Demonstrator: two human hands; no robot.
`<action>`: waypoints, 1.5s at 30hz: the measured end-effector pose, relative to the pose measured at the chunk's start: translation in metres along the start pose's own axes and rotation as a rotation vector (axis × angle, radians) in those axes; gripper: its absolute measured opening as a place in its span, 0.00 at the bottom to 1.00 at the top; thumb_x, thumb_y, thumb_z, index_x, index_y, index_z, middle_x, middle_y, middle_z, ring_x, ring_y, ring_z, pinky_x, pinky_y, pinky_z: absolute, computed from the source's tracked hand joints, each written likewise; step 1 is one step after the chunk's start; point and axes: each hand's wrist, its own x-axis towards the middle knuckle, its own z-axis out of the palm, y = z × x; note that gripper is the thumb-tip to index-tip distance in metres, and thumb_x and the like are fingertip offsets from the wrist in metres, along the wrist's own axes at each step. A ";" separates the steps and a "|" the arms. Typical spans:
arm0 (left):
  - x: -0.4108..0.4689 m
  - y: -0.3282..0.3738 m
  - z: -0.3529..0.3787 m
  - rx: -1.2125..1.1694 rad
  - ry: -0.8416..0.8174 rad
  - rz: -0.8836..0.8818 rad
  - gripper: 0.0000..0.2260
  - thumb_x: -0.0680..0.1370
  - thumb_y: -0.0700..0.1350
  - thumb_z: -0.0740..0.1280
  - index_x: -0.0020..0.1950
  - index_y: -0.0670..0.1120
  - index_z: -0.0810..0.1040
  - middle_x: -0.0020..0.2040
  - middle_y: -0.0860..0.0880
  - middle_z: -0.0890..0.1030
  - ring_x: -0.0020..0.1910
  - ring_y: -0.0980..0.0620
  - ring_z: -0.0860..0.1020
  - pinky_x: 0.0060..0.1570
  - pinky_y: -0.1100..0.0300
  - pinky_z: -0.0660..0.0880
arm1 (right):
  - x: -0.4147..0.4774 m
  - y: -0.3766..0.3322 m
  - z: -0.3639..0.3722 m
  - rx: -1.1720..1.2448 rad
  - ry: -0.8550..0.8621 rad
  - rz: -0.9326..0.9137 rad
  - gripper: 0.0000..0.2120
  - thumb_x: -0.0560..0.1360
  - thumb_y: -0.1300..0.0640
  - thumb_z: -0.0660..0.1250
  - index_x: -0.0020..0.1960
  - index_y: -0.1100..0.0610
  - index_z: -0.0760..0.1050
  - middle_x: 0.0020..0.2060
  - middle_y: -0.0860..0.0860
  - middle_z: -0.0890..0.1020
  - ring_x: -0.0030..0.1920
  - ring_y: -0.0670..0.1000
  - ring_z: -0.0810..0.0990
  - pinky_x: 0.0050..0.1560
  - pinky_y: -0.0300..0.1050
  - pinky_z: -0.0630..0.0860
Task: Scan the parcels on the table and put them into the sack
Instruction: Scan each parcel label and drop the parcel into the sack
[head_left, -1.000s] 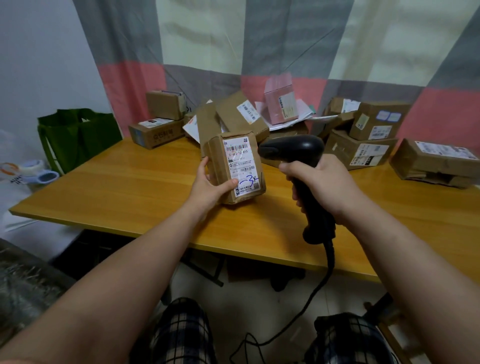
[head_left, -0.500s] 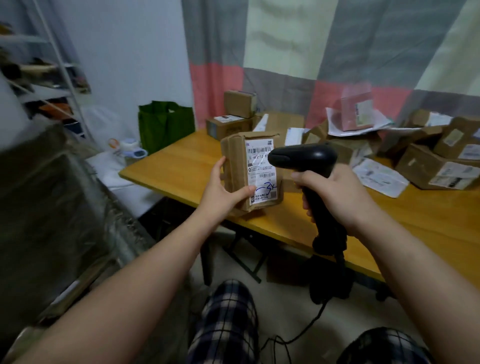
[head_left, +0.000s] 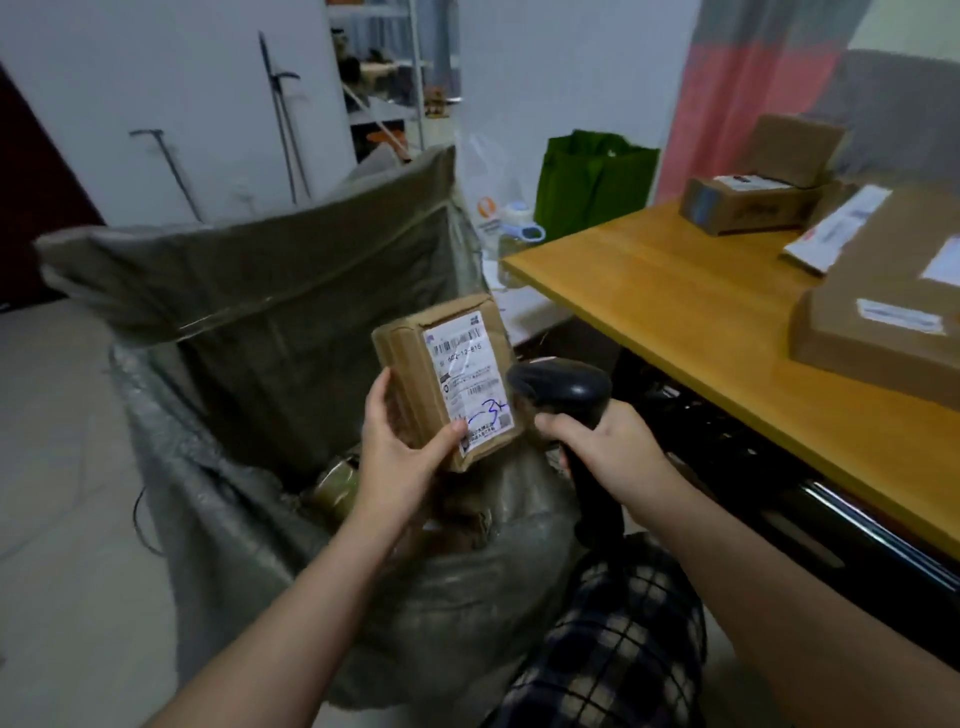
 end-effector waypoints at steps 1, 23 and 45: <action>0.006 -0.009 -0.011 0.063 0.026 -0.015 0.45 0.66 0.49 0.79 0.76 0.53 0.57 0.69 0.49 0.69 0.67 0.53 0.71 0.68 0.48 0.69 | 0.007 0.008 0.009 -0.004 -0.007 0.023 0.10 0.71 0.51 0.73 0.39 0.57 0.80 0.29 0.52 0.81 0.34 0.51 0.80 0.44 0.53 0.76; 0.052 -0.085 -0.014 1.174 -0.249 -0.157 0.35 0.74 0.63 0.65 0.73 0.49 0.55 0.72 0.39 0.59 0.71 0.38 0.60 0.68 0.43 0.60 | 0.035 0.072 0.044 -0.029 0.024 0.138 0.07 0.71 0.56 0.75 0.40 0.53 0.77 0.45 0.63 0.82 0.43 0.53 0.82 0.48 0.50 0.78; 0.011 0.100 0.333 0.654 -0.672 0.581 0.30 0.78 0.57 0.63 0.75 0.48 0.59 0.72 0.43 0.61 0.69 0.41 0.63 0.66 0.46 0.63 | -0.062 0.041 -0.262 -0.050 0.850 0.121 0.13 0.71 0.45 0.72 0.36 0.53 0.76 0.28 0.52 0.80 0.36 0.58 0.82 0.46 0.60 0.79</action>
